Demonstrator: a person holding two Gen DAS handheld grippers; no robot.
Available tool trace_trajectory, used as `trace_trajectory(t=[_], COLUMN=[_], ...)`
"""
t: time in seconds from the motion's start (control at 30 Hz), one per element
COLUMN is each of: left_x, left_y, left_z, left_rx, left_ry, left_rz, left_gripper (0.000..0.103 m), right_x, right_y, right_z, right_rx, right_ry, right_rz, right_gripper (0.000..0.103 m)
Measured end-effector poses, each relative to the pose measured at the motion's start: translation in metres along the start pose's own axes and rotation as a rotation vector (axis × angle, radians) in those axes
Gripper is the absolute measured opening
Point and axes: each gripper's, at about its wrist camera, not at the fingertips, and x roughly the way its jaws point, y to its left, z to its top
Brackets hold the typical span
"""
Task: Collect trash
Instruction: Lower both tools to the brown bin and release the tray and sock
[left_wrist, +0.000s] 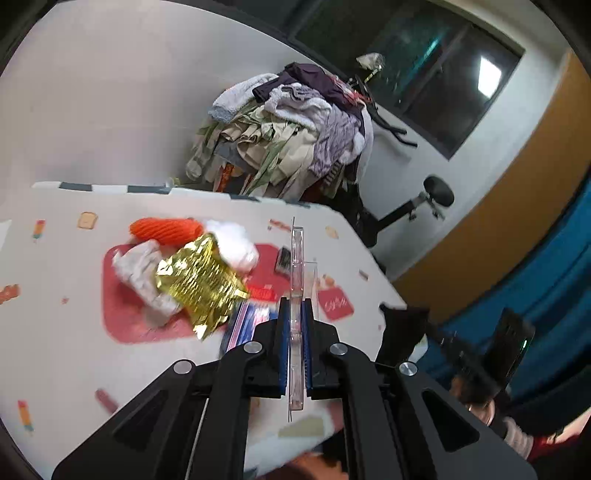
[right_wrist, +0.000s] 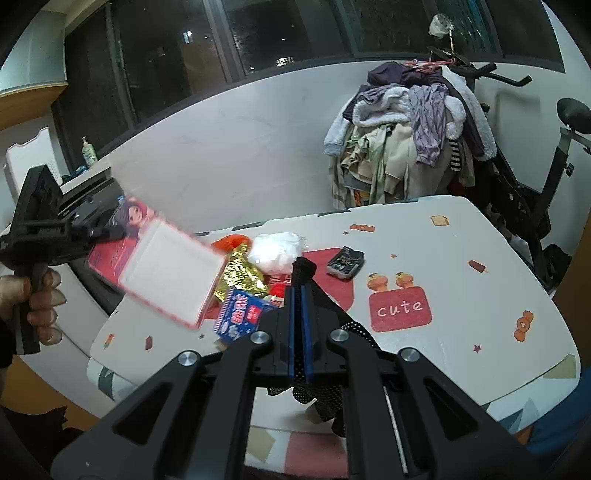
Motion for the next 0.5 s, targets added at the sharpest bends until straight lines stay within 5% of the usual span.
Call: trace_trajectory(t=[0.5], left_x=[-0.056], left_y=[-0.004], left_z=[-0.131], left_rx=[0.044], left_ry=[0.126], left_rz=[0.062], left_gripper=[0.007], right_x=[-0.037], right_y=[0.061], right_z=[-0.037], right_rx=[-0.079], right_ry=[0.025], right_rz=[0.087], right_gripper=[0.008])
